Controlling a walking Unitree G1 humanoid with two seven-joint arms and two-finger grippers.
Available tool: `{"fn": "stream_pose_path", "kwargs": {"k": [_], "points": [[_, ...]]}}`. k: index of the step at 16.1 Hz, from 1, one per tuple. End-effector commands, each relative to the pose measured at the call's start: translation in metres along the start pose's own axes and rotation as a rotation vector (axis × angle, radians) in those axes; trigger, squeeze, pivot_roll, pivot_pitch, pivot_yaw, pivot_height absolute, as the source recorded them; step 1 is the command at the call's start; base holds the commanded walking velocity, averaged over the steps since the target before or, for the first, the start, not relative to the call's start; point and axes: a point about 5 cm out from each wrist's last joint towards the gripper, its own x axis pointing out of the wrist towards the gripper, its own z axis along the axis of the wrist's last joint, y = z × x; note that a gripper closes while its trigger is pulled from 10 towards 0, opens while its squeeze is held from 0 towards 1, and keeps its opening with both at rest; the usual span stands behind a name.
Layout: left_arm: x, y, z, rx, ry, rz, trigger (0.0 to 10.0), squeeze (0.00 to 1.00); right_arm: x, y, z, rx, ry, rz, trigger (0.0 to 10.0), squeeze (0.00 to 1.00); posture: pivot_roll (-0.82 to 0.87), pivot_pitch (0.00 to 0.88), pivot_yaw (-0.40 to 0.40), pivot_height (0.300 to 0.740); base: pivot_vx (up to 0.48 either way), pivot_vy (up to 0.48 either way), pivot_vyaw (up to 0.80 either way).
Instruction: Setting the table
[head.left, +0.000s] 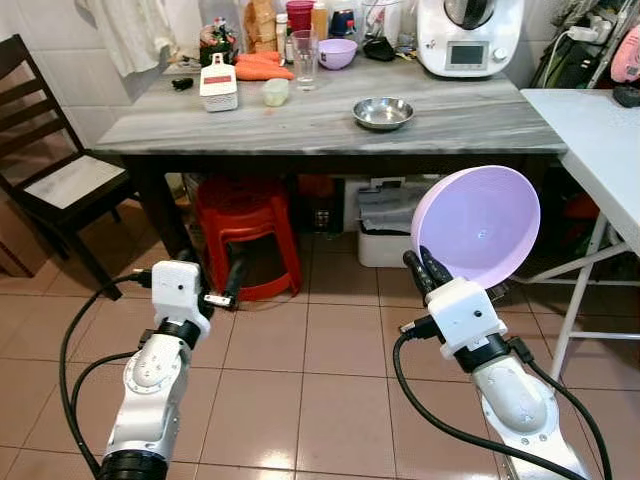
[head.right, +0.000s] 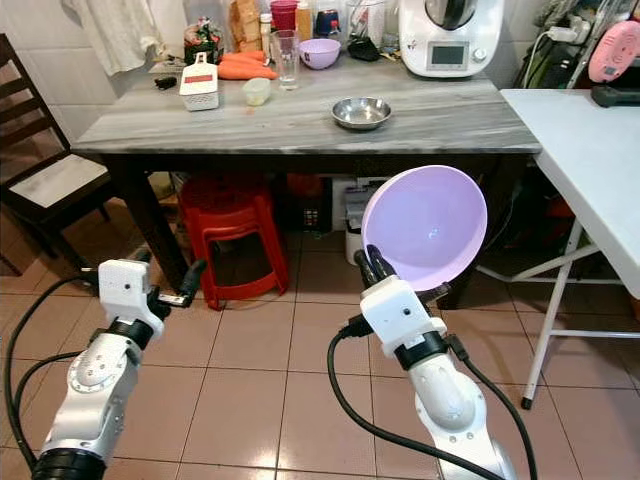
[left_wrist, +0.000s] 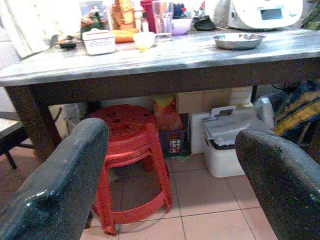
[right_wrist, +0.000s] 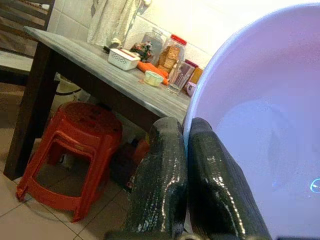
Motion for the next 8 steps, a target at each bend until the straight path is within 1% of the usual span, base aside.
{"fn": "stream_pose_path", "kwargs": {"k": [1,5,8], "points": [[0.0010,0.0002,0.0050,0.008,-0.022,-0.008,10.0,0.00,0.0010,-0.0042,0.0091,0.005,-0.033,-0.018,10.0,0.00,-0.04,0.000,0.040,0.740,0.259,0.000,0.00],[-0.0022,-0.0031,0.0041,0.002,-0.020,-0.028,10.0,0.00,-0.0004,-0.0050,0.0076,0.013,-0.023,-0.028,10.0,0.00,-0.04,0.000,0.041,0.740,0.321,0.000,0.00],[-0.0011,-0.0071,0.0046,-0.006,-0.023,-0.045,10.0,0.00,0.0004,-0.0048,0.0077,0.015,-0.023,-0.032,10.0,0.00,-0.05,0.000,0.044,0.740,0.480,0.000,0.00]]}}
